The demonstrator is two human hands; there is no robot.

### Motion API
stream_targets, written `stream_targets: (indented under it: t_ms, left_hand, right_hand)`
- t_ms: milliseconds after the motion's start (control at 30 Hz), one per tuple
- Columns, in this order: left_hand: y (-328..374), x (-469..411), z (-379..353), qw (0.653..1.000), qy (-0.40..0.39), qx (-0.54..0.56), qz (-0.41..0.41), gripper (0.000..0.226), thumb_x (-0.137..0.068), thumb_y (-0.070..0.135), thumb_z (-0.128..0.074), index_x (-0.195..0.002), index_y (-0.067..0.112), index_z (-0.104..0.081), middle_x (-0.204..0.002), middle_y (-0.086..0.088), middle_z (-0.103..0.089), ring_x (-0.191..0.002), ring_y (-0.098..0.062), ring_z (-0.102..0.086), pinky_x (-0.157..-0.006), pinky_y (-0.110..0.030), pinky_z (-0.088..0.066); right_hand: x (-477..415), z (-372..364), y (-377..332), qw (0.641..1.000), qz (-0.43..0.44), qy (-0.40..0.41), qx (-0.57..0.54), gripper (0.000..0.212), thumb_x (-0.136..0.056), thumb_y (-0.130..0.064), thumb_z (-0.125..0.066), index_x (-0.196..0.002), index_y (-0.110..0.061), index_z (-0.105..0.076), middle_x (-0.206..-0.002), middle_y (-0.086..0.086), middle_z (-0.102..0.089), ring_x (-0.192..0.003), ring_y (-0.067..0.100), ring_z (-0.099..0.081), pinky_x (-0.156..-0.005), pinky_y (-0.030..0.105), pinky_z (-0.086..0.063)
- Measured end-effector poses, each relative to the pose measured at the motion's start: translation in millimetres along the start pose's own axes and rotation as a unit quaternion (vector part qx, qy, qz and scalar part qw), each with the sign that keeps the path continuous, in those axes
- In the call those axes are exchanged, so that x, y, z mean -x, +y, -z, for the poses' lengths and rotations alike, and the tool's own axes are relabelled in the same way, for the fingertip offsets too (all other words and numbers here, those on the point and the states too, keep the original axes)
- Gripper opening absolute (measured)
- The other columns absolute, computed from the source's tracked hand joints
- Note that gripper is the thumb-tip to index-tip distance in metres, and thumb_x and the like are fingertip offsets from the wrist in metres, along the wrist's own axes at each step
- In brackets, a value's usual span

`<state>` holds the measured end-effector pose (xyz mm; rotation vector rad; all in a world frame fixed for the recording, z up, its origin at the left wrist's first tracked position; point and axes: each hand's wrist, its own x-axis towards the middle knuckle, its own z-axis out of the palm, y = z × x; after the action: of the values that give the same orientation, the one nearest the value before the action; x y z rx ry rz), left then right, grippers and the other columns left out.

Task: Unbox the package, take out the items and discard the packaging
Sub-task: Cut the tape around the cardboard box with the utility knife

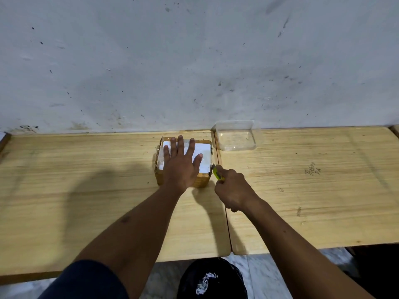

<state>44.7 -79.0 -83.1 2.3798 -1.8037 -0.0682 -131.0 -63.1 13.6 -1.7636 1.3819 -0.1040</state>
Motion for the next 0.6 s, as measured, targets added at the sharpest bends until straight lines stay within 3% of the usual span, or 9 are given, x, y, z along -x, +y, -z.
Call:
stream_targets:
  t_ms: [67, 167, 233, 300, 400, 500, 600]
  left_hand:
    - [-0.5, -0.8, 1.1, 1.0, -0.001, -0.004, 0.001, 0.064, -0.1, 0.058, -0.014, -0.156, 0.028, -0.007, -0.165, -0.009, -0.002, -0.151, -0.032, 0.005, -0.121, -0.05, 0.004]
    - [-1.1, -1.6, 4.5, 1.0, -0.017, 0.009, 0.0, 0.063, -0.101, 0.057, -0.015, -0.156, 0.028, -0.007, -0.165, -0.009, -0.001, -0.151, -0.031, 0.007, -0.121, -0.05, 0.004]
    - [-2.0, -2.4, 7.8, 0.999, -0.033, 0.021, -0.003, 0.063, -0.101, 0.056, -0.016, -0.156, 0.028, -0.006, -0.165, -0.009, 0.001, -0.151, -0.031, 0.009, -0.121, -0.051, 0.004]
    - [-3.0, -2.4, 11.9, 0.999, -0.041, 0.03, -0.008, 0.063, -0.101, 0.056, -0.017, -0.156, 0.027, -0.007, -0.165, -0.009, 0.001, -0.151, -0.03, 0.009, -0.121, -0.051, 0.006]
    - [1.7, 0.5, 16.3, 0.999, -0.034, 0.016, -0.028, 0.066, -0.1, 0.058, -0.019, -0.156, 0.024, -0.014, -0.165, -0.005, -0.003, -0.152, -0.028, 0.007, -0.119, -0.052, 0.009]
    - [14.2, 5.7, 16.0, 0.998, -0.049, 0.023, -0.015, 0.074, -0.097, 0.064, -0.018, -0.156, 0.021, -0.01, -0.166, -0.004, 0.0, -0.151, -0.026, 0.009, -0.118, -0.052, 0.008]
    - [23.7, 8.8, 15.5, 0.998, -0.064, 0.025, 0.002, 0.085, -0.092, 0.072, -0.016, -0.157, 0.018, -0.002, -0.165, -0.005, 0.009, -0.15, -0.027, 0.016, -0.117, -0.052, 0.011]
  right_hand:
    - [0.6, 0.2, 1.9, 1.0, -0.001, -0.001, -0.016, 0.059, -0.09, -0.008, -0.04, -0.146, -0.029, -0.042, -0.098, 0.01, -0.059, -0.056, 0.022, -0.049, -0.035, 0.023, -0.039]
    - [-1.3, 8.7, 13.1, 0.995, -0.028, -0.001, -0.1, 0.059, -0.089, -0.01, -0.039, -0.142, -0.037, -0.047, -0.069, 0.003, -0.05, -0.04, 0.02, -0.044, -0.038, 0.023, -0.038]
    - [-4.4, 17.1, 27.0, 0.986, -0.052, 0.021, -0.158, 0.048, -0.095, -0.021, -0.046, -0.139, -0.039, -0.05, -0.064, 0.002, -0.049, -0.035, 0.017, -0.042, -0.038, 0.022, -0.035]
    - [-9.2, 23.1, 41.8, 0.978, -0.061, 0.056, -0.192, 0.042, -0.099, -0.032, -0.05, -0.141, -0.038, -0.049, -0.063, 0.001, -0.049, -0.036, 0.016, -0.043, -0.037, 0.022, -0.033]
    - [-20.3, 23.7, 60.4, 0.973, -0.074, 0.074, -0.207, 0.048, -0.101, -0.022, -0.044, -0.147, -0.036, -0.041, -0.065, 0.003, -0.046, -0.04, 0.018, -0.041, -0.038, 0.023, -0.032]
    - [-29.7, 22.0, 75.3, 0.973, -0.092, 0.034, -0.208, 0.061, -0.099, -0.009, -0.034, -0.153, -0.036, -0.025, -0.074, 0.007, -0.049, -0.047, 0.02, -0.044, -0.04, 0.026, -0.035]
    - [-34.9, 18.5, 92.2, 0.972, -0.126, -0.02, -0.198, 0.065, -0.098, -0.007, -0.039, -0.153, -0.035, -0.019, -0.096, 0.009, -0.055, -0.063, 0.02, -0.05, -0.042, 0.026, -0.04]
